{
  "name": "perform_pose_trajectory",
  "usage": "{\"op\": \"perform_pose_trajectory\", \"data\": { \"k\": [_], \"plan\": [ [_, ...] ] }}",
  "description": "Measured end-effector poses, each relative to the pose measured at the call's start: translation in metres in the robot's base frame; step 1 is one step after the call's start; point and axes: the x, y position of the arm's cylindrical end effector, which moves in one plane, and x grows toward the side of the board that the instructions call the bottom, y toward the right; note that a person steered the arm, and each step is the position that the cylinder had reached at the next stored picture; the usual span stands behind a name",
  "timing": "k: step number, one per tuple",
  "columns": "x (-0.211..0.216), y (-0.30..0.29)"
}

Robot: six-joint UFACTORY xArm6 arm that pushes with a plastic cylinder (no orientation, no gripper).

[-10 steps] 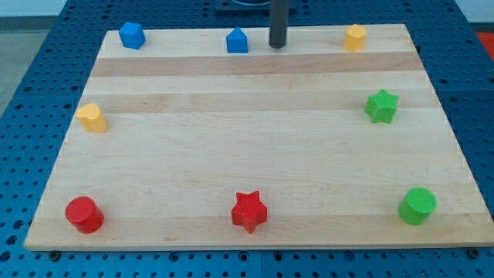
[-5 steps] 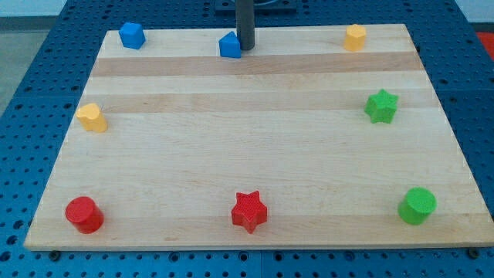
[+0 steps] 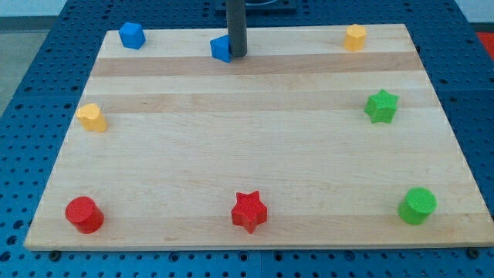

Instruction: Slide blue triangle near to the blue cube

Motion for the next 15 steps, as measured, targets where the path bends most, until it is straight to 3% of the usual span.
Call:
{"op": "perform_pose_trajectory", "data": {
  "k": [3, 8, 15],
  "plan": [
    [-0.011, -0.098],
    [0.024, -0.104],
    [-0.003, -0.174]
  ]
}}
